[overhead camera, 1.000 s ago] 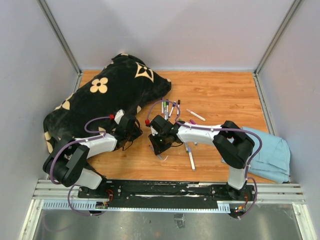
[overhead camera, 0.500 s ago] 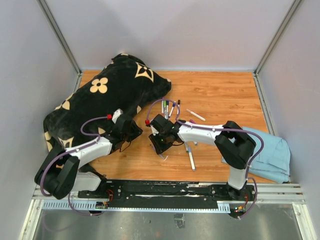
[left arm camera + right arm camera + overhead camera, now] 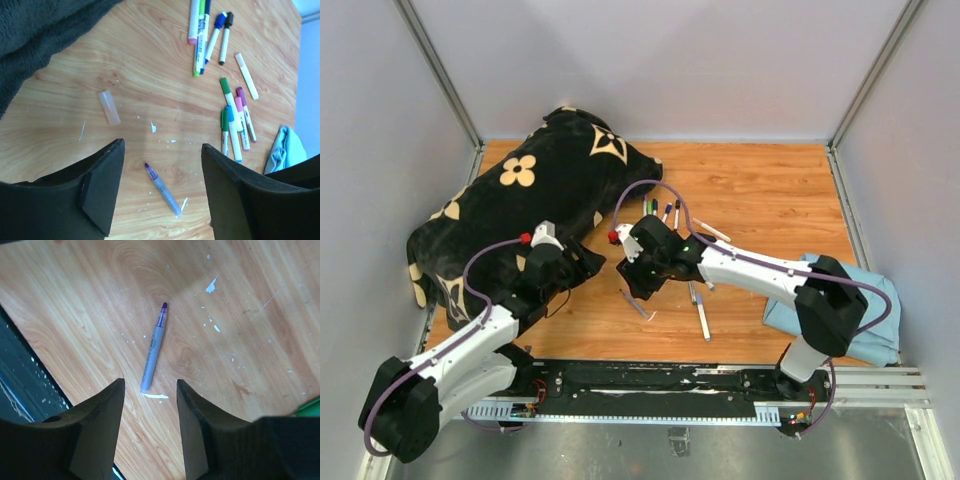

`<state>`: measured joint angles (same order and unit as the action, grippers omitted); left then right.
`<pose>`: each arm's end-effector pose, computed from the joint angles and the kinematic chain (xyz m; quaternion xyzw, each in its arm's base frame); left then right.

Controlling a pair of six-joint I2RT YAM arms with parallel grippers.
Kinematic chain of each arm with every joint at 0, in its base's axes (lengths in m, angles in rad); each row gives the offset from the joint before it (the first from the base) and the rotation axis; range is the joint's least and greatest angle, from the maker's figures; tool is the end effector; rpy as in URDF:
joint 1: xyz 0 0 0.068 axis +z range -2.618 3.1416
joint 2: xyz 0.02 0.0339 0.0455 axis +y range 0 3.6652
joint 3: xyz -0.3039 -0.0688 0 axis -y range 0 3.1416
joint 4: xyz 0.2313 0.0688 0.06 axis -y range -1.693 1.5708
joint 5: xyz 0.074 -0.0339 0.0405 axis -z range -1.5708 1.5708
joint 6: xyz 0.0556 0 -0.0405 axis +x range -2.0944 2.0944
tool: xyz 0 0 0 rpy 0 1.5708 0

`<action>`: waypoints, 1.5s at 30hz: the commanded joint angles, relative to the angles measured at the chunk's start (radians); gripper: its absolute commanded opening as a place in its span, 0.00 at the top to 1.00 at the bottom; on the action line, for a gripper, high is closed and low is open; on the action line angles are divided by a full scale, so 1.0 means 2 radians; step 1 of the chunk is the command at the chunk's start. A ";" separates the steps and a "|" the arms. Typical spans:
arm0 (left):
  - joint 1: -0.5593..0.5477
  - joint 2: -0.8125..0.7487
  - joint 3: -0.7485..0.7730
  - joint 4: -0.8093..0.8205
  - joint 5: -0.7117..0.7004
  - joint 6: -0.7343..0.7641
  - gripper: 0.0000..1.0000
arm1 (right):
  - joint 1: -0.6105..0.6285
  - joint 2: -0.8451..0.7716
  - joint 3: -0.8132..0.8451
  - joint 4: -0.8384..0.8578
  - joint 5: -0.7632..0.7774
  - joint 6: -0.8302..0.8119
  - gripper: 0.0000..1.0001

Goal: Open the pen caps
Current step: Place the pen cap at the center of the board, then pick up the pen from the center of the board.

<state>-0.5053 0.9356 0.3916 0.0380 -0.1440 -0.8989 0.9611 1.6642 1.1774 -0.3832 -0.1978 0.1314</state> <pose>0.1627 -0.0809 0.2272 -0.2038 0.8356 -0.2796 0.4266 0.1993 0.3044 0.2627 -0.4077 0.8417 0.2567 0.2437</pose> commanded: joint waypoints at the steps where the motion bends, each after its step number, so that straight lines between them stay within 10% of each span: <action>1: 0.000 -0.045 -0.036 0.056 0.040 0.028 0.32 | -0.018 -0.042 0.009 -0.033 -0.050 -0.082 0.51; 6: 0.000 -0.096 -0.097 0.165 0.092 0.017 0.16 | -0.094 -0.112 -0.017 -0.079 -0.244 -0.220 0.44; 16: -0.003 -0.116 -0.134 0.277 0.171 -0.011 0.05 | -0.285 -0.244 -0.054 -0.115 -0.352 -0.275 0.26; 27: -0.191 -0.026 -0.038 0.200 -0.024 0.073 0.06 | -0.314 -0.283 -0.121 -0.098 -0.327 -0.323 0.13; 45: -0.232 0.153 0.035 0.188 -0.060 0.020 0.20 | -0.366 -0.257 -0.115 -0.107 -0.253 -0.306 0.09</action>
<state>-0.9466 1.1721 0.4019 0.4229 -0.2134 -0.8337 0.2607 1.1336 0.9344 -0.6003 -0.7208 -0.4984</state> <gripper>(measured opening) 0.842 0.912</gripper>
